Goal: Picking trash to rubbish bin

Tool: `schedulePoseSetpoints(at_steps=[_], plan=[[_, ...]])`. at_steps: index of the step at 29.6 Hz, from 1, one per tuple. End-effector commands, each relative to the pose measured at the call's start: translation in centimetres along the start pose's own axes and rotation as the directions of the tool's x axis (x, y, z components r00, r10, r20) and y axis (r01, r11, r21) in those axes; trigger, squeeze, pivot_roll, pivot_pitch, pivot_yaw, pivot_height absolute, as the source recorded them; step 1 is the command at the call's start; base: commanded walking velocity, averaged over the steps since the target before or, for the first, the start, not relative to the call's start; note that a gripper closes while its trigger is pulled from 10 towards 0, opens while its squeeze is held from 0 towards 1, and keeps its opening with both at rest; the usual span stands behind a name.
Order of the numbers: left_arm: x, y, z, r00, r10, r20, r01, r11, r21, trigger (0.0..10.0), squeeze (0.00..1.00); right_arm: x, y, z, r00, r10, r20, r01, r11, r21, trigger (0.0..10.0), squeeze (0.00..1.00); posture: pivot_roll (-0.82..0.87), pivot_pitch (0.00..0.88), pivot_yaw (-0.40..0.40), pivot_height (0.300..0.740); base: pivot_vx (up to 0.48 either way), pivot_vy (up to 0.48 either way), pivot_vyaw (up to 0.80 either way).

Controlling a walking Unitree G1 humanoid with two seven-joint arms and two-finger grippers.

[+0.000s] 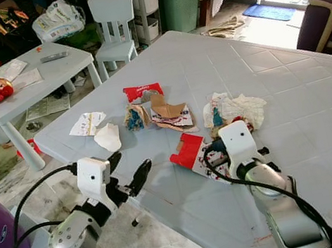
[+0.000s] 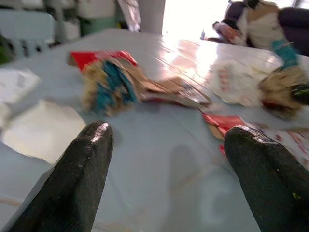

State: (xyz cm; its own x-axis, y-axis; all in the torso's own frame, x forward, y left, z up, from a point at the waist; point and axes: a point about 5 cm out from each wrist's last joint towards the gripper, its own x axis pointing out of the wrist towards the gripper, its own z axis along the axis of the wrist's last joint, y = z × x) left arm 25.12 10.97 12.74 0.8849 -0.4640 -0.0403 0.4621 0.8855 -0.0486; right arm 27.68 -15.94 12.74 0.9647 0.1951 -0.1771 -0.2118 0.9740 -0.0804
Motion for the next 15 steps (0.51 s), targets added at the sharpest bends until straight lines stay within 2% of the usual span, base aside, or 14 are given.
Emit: schedulePoseSetpoints(at_steps=[1,3,7,11,15], plan=[[0.2,0.7,0.2,0.999,0.053,0.013,-0.053,0.998,0.033,10.0,0.0,-0.1,-0.3,1.4,0.997,-0.001,0.075,0.0,1.0,0.016,0.0,0.0,0.01,0.01,-0.057,0.74,0.0,0.0,0.0],[0.4,1.8,0.4,0.991,0.133,0.02,-0.134,0.986,0.094,10.0,0.0,-0.1,0.0,2.2,0.994,0.008,0.111,-0.012,0.999,0.038,0.0,0.0,0.01,0.009,-0.053,0.74,0.0,0.0,0.0],[0.6,3.4,0.3,0.972,0.233,0.023,-0.234,0.961,0.149,10.0,0.0,-0.2,0.4,3.1,0.988,0.023,0.152,-0.033,0.998,0.059,0.0,0.0,0.0,0.007,-0.051,0.74,0.0,0.0,0.0],[1.1,4.0,0.3,0.968,0.251,0.022,-0.251,0.955,0.158,10.0,0.0,-0.3,0.5,3.5,0.985,0.031,0.17,-0.044,0.996,0.076,0.0,0.0,0.0,0.008,-0.049,0.74,0.0,0.0,0.0],[2.2,4.7,-0.1,0.966,0.256,0.022,-0.256,0.95,0.178,10.0,0.0,-0.6,0.9,4.5,0.978,0.067,0.199,-0.097,0.985,0.145,0.0,0.0,-0.02,0.015,-0.048,0.74,0.0,0.0,0.0]])
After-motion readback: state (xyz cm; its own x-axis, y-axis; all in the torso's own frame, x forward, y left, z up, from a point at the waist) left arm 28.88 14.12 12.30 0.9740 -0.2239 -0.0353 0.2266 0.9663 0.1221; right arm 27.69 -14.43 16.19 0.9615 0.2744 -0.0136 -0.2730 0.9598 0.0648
